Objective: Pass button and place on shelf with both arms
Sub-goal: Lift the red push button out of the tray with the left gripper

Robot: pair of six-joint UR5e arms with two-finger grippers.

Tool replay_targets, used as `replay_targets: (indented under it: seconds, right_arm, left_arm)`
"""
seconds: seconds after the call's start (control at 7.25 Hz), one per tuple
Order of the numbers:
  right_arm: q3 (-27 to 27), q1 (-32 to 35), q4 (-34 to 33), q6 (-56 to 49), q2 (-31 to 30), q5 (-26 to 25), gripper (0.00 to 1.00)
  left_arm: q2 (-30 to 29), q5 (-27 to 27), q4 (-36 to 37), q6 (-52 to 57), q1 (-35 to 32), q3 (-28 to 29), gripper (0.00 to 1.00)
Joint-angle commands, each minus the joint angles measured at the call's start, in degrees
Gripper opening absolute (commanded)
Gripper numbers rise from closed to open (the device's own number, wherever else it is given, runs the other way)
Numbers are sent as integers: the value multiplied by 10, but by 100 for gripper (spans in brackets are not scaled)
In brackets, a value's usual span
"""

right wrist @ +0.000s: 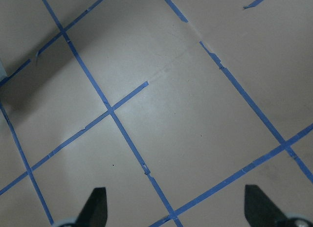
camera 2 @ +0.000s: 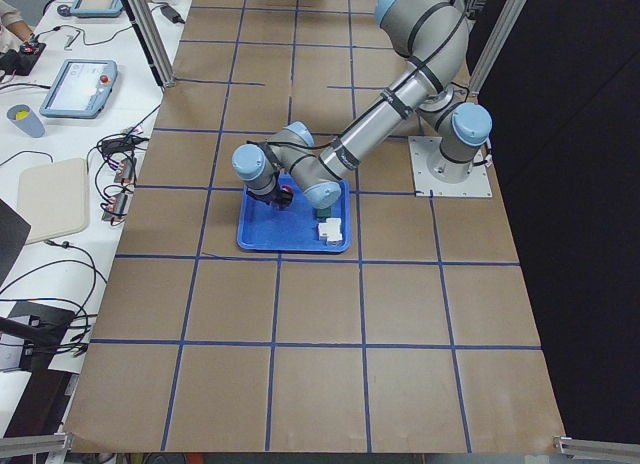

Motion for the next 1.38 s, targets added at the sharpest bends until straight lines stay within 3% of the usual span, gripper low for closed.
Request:
replay_targets:
  seconds: [0.0, 0.41, 0.55, 0.83, 1.24]
  right_arm:
    - [0, 0, -3, 0, 0, 0, 100]
    - [-1, -8, -4, -2, -1, 0, 100]
    - [-2, -18, -8, -9, -2, 0, 100]
    - [-2, -32, -24, -33, -3, -6, 100]
    - [-3, -61, -24, -135, -2, 5, 100]
  left_arm:
    - [17, -2, -31, -13, -11, 10, 0]
    - [101, -20, -155, -142, -102, 53, 0]
    - [124, -56, -180, -195, -145, 63, 0]
    - [140, -116, -178, -357, -229, 93, 0]
    - [158, -117, -178, -605, -371, 133, 0]
